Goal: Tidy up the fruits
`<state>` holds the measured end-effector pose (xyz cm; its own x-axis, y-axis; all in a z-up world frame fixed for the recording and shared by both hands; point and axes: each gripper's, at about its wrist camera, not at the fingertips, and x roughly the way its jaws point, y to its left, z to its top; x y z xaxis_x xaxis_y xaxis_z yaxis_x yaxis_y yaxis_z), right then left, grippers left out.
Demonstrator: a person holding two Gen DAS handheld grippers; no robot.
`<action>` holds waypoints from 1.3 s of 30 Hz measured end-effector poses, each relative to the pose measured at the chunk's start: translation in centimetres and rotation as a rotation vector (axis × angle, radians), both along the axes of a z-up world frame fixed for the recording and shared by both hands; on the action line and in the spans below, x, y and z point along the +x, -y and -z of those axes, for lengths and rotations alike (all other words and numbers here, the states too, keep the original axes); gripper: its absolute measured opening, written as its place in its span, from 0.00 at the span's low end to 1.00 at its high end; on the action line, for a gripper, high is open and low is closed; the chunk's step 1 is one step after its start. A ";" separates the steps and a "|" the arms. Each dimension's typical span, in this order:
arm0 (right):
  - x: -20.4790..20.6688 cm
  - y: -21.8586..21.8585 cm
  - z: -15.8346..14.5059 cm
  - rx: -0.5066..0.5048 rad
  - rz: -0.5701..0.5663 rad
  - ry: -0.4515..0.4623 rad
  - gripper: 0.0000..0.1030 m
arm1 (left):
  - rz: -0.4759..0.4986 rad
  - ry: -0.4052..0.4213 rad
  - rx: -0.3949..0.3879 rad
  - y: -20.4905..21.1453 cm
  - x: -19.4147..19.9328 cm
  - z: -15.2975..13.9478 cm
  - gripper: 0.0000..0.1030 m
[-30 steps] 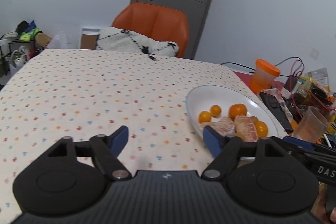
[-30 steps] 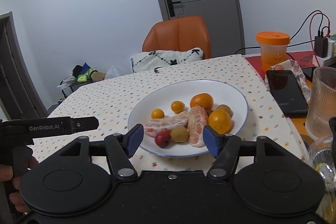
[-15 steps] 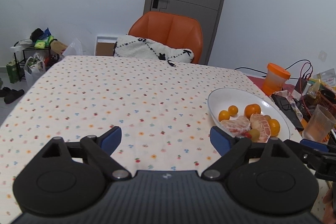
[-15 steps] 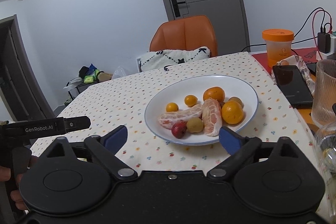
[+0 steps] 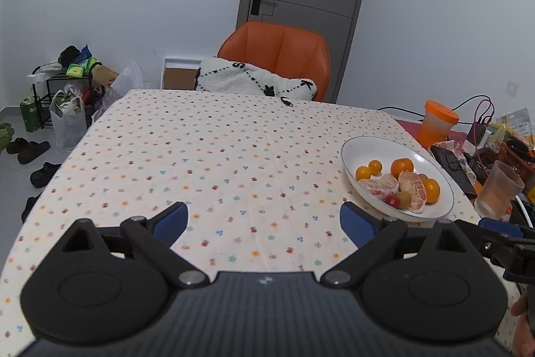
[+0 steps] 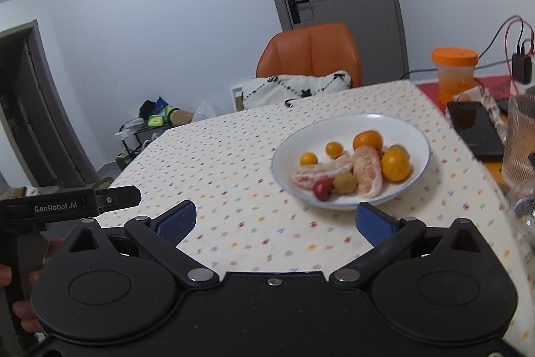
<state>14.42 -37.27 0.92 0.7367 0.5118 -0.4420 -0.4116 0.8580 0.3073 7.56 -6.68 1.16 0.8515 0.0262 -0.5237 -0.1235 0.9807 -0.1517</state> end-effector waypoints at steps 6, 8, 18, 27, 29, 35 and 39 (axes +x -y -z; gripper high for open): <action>-1.4 -0.2 -0.6 0.001 0.001 0.007 1.00 | 0.002 0.012 0.026 -0.2 -1.8 -0.8 0.95; -1.8 -0.3 -0.9 -0.002 0.002 0.017 1.00 | -0.005 0.008 0.034 -0.2 -2.3 -1.0 0.95; -3.9 -0.2 -2.2 -0.008 -0.011 0.043 1.00 | -0.004 -0.001 0.068 -0.2 -4.9 -2.0 0.95; -5.6 -0.2 -3.5 -0.014 -0.004 0.073 1.00 | 0.007 0.004 0.089 -0.4 -6.8 -3.0 0.95; -5.8 -0.3 -3.8 -0.014 -0.024 0.064 1.00 | 0.008 0.012 0.090 -0.4 -7.1 -3.2 0.95; -6.5 -0.8 -4.8 -0.035 -0.053 0.069 1.00 | -0.004 0.030 0.084 -0.7 -7.7 -4.1 0.96; -6.8 -0.7 -5.1 -0.038 -0.061 0.076 1.00 | -0.007 0.047 0.083 -0.7 -8.2 -4.7 0.96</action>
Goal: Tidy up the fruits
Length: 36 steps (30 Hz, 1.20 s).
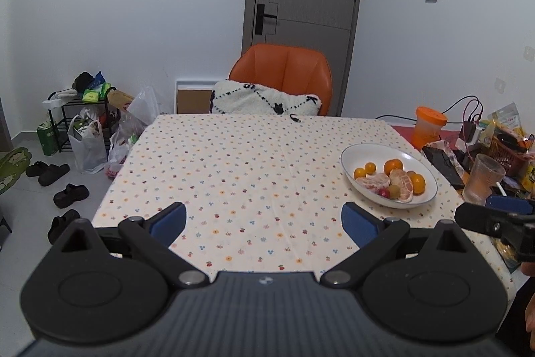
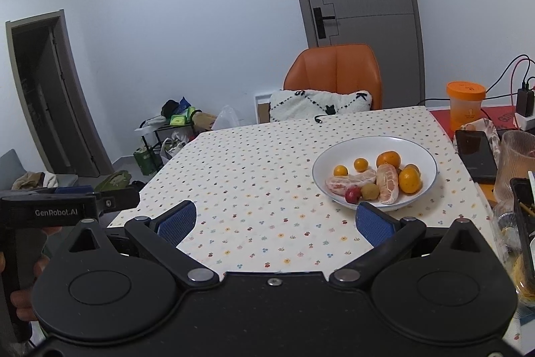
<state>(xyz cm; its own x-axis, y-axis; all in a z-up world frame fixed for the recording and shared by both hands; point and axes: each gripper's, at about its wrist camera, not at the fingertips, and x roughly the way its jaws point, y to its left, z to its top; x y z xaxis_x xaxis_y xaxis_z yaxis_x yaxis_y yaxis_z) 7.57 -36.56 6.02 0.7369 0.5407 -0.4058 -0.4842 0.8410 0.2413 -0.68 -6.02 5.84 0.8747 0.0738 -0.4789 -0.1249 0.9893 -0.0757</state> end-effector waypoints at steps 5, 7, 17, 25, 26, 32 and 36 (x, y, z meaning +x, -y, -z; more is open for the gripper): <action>-0.2 0.0 -0.2 -0.006 -0.005 0.003 1.00 | 0.011 0.002 0.009 0.2 -0.2 -0.2 0.96; -0.2 -0.2 -0.2 -0.009 -0.009 0.002 1.00 | 0.016 0.001 0.007 0.2 -0.1 -0.2 0.96; -0.1 -0.4 0.0 -0.016 -0.019 -0.005 1.00 | 0.002 -0.007 0.002 -0.2 0.0 -0.1 0.96; -0.1 -0.4 0.0 -0.017 -0.014 -0.010 1.00 | 0.003 -0.009 0.001 -0.2 0.0 -0.1 0.96; -0.1 -0.4 0.0 -0.016 -0.014 -0.009 1.00 | 0.004 -0.009 0.000 -0.2 0.0 -0.1 0.96; 0.0 -0.3 0.1 -0.015 -0.012 -0.010 1.00 | 0.008 -0.008 0.000 -0.1 0.0 -0.1 0.96; 0.0 -0.3 0.1 -0.015 -0.011 -0.011 1.00 | 0.008 -0.009 0.000 -0.2 0.0 -0.1 0.96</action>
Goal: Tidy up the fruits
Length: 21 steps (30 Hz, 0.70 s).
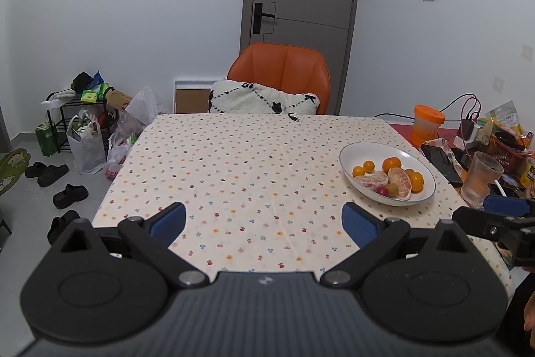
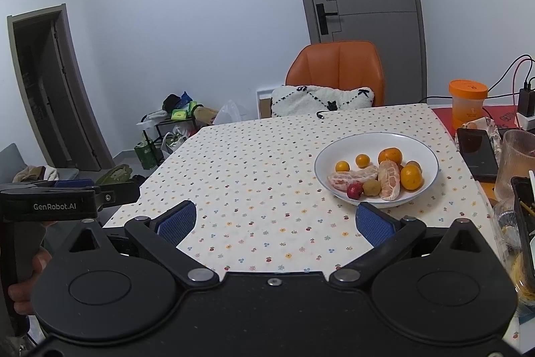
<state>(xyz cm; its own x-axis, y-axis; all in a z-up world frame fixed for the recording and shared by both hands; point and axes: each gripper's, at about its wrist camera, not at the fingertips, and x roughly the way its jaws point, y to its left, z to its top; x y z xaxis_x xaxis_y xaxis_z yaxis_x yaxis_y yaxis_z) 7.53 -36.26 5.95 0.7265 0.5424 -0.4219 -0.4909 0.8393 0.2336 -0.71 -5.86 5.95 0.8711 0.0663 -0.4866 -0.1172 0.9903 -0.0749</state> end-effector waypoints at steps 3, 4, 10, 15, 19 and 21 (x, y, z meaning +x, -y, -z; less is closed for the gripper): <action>0.0 0.0 0.0 0.001 -0.001 -0.001 1.00 | 0.003 0.002 0.002 0.0 0.0 0.0 0.96; 0.0 0.0 0.0 0.001 -0.001 -0.001 1.00 | 0.002 0.002 0.002 0.0 0.0 0.0 0.96; 0.0 0.0 0.0 0.000 -0.001 -0.002 1.00 | -0.001 0.003 0.001 -0.1 0.0 0.1 0.96; -0.1 0.0 0.1 0.000 -0.001 0.000 1.00 | 0.000 0.006 0.000 -0.1 0.1 0.1 0.96; -0.1 0.0 0.2 0.001 0.000 -0.004 1.00 | 0.001 0.006 0.001 -0.1 0.1 0.1 0.96; -0.1 -0.1 0.2 0.001 0.000 -0.005 1.00 | 0.001 0.006 0.001 0.0 0.1 0.1 0.96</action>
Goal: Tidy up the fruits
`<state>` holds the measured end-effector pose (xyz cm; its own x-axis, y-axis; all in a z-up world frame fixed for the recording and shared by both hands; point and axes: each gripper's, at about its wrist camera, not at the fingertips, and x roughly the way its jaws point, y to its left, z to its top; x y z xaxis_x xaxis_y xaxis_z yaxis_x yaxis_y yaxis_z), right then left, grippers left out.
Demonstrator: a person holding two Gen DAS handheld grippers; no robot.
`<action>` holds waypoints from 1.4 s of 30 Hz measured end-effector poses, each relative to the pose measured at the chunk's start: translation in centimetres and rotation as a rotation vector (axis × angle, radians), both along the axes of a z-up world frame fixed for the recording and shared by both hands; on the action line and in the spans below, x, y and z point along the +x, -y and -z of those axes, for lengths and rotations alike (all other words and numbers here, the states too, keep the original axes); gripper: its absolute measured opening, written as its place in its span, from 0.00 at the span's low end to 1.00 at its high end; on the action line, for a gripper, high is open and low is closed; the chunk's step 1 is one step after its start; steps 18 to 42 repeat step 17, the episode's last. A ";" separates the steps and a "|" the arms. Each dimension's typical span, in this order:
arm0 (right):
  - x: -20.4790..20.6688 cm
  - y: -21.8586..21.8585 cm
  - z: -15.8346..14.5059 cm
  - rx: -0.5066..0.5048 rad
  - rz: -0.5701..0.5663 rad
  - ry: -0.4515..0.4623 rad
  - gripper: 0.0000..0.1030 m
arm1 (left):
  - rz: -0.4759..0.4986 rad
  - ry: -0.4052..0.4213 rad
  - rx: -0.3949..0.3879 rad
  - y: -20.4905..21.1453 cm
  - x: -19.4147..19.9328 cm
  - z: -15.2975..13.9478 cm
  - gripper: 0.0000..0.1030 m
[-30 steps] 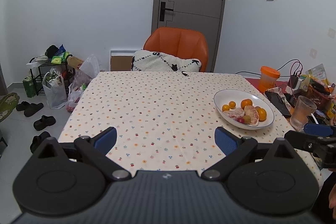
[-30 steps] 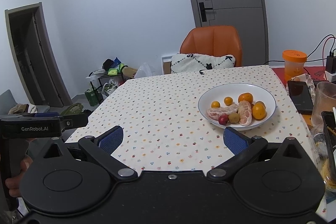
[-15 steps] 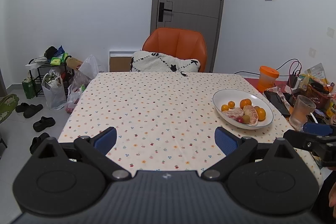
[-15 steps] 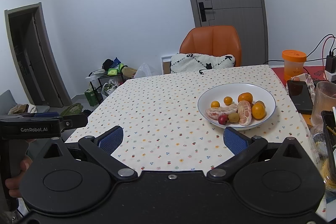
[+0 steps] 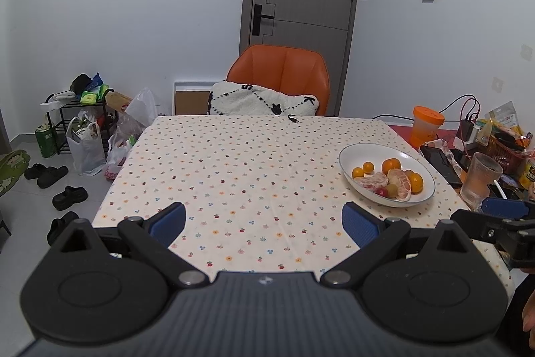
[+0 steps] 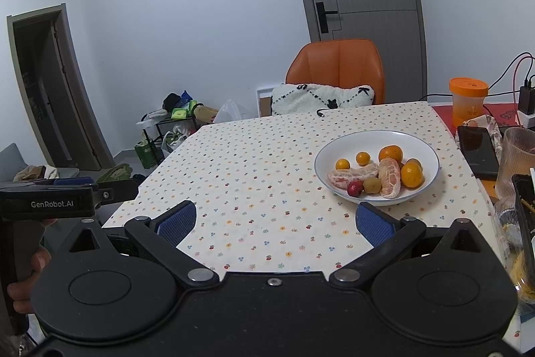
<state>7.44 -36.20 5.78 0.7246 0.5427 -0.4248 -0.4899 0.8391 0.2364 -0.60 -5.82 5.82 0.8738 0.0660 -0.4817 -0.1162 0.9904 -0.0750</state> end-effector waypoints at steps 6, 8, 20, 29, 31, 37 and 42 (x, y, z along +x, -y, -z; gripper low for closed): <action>0.0 -0.1 0.1 -0.001 -0.001 -0.006 1.00 | -0.001 -0.002 0.001 0.0 0.0 0.1 0.96; 0.1 -0.1 0.2 -0.002 -0.002 -0.007 1.00 | -0.002 -0.003 -0.001 0.0 0.0 0.2 0.96; 0.3 -0.1 0.5 -0.002 0.000 -0.016 1.00 | 0.008 -0.009 0.004 0.1 0.1 0.5 0.96; 0.3 -0.1 0.5 -0.002 0.000 -0.016 1.00 | 0.008 -0.009 0.004 0.1 0.1 0.5 0.96; 0.3 -0.1 0.5 -0.002 0.000 -0.016 1.00 | 0.008 -0.009 0.004 0.1 0.1 0.5 0.96; 0.3 -0.1 0.5 -0.002 0.000 -0.016 1.00 | 0.008 -0.009 0.004 0.1 0.1 0.5 0.96; 0.3 -0.1 0.5 -0.002 0.000 -0.016 1.00 | 0.008 -0.009 0.004 0.1 0.1 0.5 0.96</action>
